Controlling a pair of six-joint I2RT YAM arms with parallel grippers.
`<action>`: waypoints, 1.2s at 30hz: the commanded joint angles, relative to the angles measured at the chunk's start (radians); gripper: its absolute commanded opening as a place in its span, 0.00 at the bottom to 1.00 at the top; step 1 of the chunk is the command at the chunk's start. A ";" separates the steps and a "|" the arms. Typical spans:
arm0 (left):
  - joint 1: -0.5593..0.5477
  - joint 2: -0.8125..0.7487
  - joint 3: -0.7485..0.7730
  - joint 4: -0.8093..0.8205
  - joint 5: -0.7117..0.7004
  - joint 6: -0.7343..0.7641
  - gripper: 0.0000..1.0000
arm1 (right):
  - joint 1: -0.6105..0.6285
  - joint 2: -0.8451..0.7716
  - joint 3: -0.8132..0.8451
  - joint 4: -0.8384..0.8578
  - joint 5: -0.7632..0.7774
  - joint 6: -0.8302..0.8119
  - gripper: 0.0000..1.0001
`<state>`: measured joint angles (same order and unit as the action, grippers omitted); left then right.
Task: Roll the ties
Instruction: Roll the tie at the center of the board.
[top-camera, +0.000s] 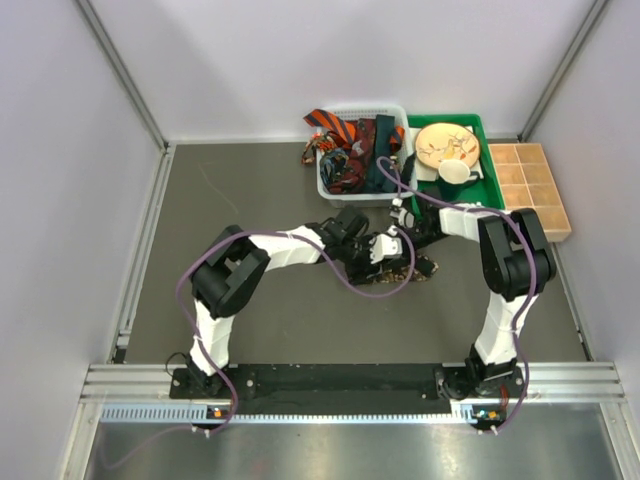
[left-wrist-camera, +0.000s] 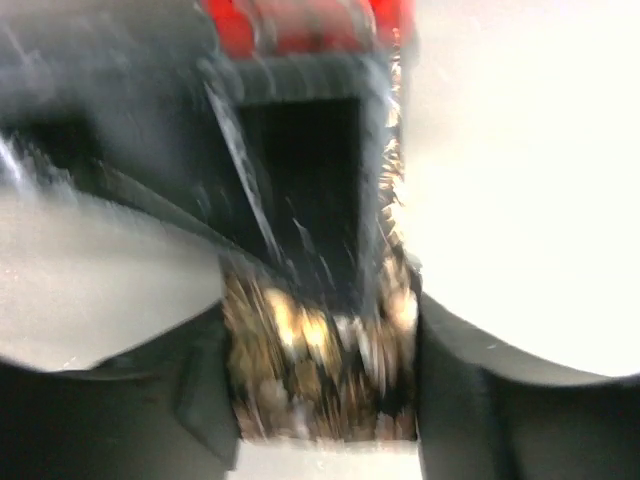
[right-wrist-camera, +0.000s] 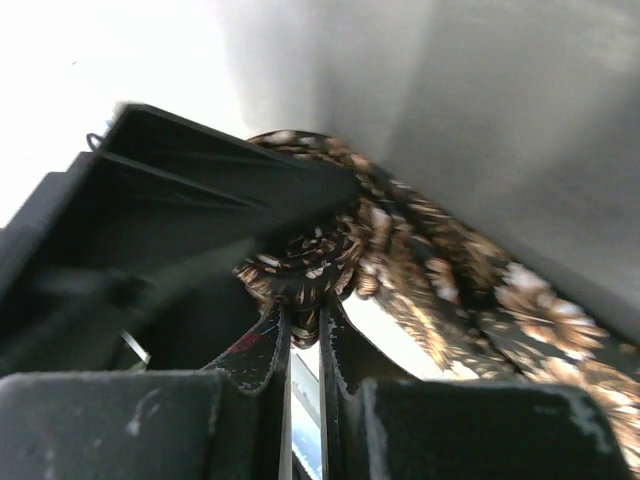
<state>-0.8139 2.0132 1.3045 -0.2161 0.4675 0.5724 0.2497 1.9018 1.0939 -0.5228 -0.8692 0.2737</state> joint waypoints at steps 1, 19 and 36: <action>0.038 -0.040 -0.135 0.041 0.118 -0.011 0.72 | -0.024 0.051 -0.019 0.007 0.199 -0.036 0.00; 0.099 -0.002 -0.338 0.879 0.355 -0.284 0.81 | -0.030 0.023 0.017 -0.075 0.411 -0.057 0.00; 0.050 0.018 -0.203 0.284 0.103 -0.054 0.26 | -0.036 0.022 0.077 -0.123 0.234 -0.117 0.09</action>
<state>-0.7555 2.0205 1.0565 0.3710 0.6971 0.4469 0.2234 1.9202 1.1469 -0.6758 -0.7197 0.2188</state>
